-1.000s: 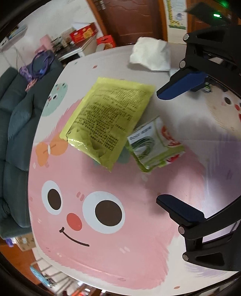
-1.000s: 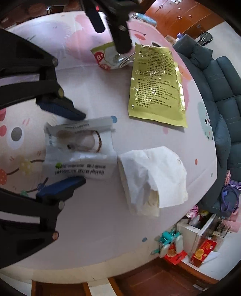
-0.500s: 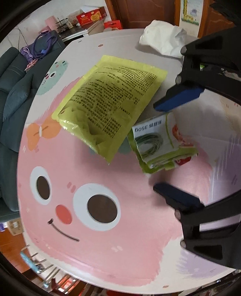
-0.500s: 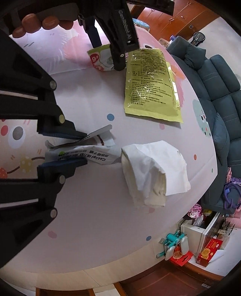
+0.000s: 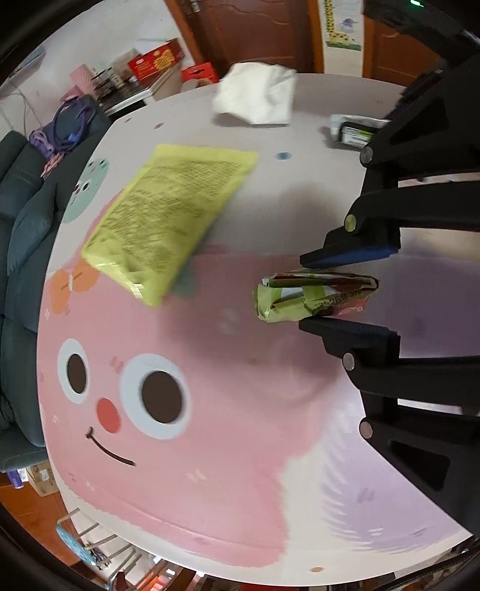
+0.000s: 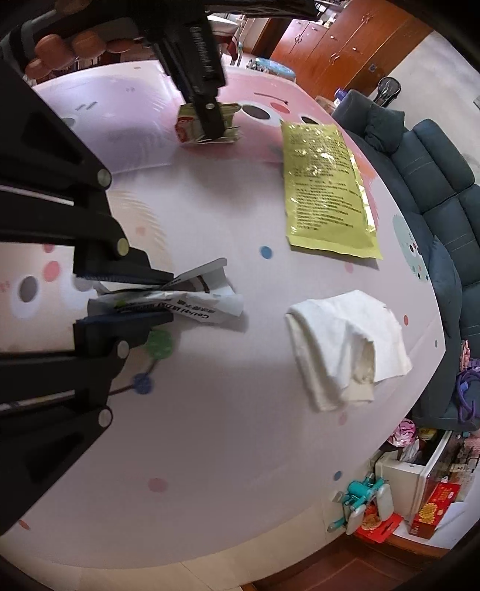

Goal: Collect trash
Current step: 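Lift both wrappers off the table and carry them over the bin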

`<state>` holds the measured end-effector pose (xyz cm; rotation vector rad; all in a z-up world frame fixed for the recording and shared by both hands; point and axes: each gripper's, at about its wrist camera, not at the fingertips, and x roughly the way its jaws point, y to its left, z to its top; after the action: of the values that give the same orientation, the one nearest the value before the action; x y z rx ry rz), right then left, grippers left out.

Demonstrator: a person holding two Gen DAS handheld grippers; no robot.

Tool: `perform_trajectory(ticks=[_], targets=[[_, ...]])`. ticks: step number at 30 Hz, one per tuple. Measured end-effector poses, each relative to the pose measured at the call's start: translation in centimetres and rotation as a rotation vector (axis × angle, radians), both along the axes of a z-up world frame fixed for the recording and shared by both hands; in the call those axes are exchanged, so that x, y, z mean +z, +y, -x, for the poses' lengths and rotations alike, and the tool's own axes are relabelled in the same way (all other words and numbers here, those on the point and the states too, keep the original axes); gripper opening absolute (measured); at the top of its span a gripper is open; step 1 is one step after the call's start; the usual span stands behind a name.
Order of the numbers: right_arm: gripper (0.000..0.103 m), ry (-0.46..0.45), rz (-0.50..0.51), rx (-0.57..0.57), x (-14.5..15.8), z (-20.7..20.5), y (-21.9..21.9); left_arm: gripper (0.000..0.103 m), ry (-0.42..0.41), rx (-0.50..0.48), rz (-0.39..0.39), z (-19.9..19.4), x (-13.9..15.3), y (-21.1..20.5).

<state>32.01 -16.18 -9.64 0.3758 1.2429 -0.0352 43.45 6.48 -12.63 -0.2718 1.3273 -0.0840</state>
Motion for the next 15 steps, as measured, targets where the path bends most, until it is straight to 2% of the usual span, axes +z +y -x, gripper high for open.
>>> perform_trajectory(ticks=[6,15], targets=[[0.013,-0.045,-0.081,-0.019,1.3,3.6,-0.5,0.024,-0.004,-0.048,0.018,4.8,0.9,-0.5],[0.012,-0.139,-0.158,0.029,5.7,11.3,-0.4,0.024,-0.073,-0.100,0.104,13.6,5.5,-1.0]])
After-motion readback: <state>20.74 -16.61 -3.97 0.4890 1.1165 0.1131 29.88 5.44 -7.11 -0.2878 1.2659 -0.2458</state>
